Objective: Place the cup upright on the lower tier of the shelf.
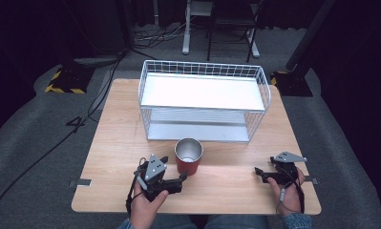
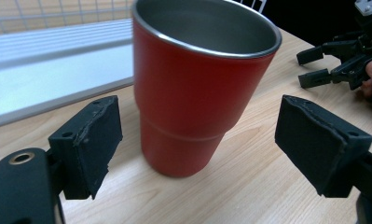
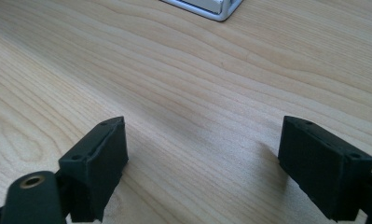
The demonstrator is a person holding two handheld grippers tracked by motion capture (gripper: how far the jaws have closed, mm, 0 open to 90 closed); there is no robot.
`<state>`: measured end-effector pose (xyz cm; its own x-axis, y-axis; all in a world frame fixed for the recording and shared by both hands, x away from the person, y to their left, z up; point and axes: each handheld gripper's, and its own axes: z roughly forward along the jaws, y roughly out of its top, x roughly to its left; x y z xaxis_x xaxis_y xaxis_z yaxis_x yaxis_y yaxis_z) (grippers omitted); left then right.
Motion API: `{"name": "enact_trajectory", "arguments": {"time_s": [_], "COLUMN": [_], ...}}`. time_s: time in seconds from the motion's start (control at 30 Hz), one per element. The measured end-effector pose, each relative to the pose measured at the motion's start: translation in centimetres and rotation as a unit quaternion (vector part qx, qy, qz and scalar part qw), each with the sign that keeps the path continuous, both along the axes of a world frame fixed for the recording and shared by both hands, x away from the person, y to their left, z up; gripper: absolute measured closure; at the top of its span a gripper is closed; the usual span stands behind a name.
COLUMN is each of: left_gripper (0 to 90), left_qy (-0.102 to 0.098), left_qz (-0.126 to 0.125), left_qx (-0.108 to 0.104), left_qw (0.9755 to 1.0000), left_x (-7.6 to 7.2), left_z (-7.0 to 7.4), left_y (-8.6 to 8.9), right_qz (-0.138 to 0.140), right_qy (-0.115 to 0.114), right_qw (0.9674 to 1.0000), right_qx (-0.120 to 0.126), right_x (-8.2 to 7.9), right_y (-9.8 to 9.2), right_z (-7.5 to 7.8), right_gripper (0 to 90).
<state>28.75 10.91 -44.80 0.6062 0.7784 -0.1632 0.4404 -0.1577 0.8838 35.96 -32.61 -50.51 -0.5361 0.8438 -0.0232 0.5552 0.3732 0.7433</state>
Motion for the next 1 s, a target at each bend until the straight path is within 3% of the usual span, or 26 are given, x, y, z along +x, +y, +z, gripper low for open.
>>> {"name": "enact_trajectory", "arguments": {"time_s": [0.2, 0.37, 0.5, 1.0], "left_gripper": [15.3, 15.3, 15.0, 14.6], "left_qy": [-0.001, 0.002, 0.002, 0.016], "left_qz": [0.009, 0.035, 0.023, 0.026], "left_qx": [0.01, 0.016, 0.025, 0.059], "left_qw": [0.9999, 0.9993, 0.9994, 0.9978], "left_x": [0.4, 1.1, 1.6, 3.0], "left_z": [-0.5, -1.2, -1.9, -3.8], "left_y": [-0.9, -1.2, -1.9, -3.7], "right_qz": [0.001, 0.002, 0.003, 0.004], "right_qy": [-0.002, -0.005, -0.006, -0.007], "right_qw": [1.0, 1.0, 1.0, 1.0], "right_qx": [-0.001, -0.003, -0.003, -0.003], "right_x": [0.0, -0.1, -0.1, -0.2], "right_y": [0.0, 0.1, 0.1, 0.1], "right_z": [0.0, 0.0, 0.0, 0.0], "right_gripper": [16.3, 17.2, 17.5, 18.1]}}
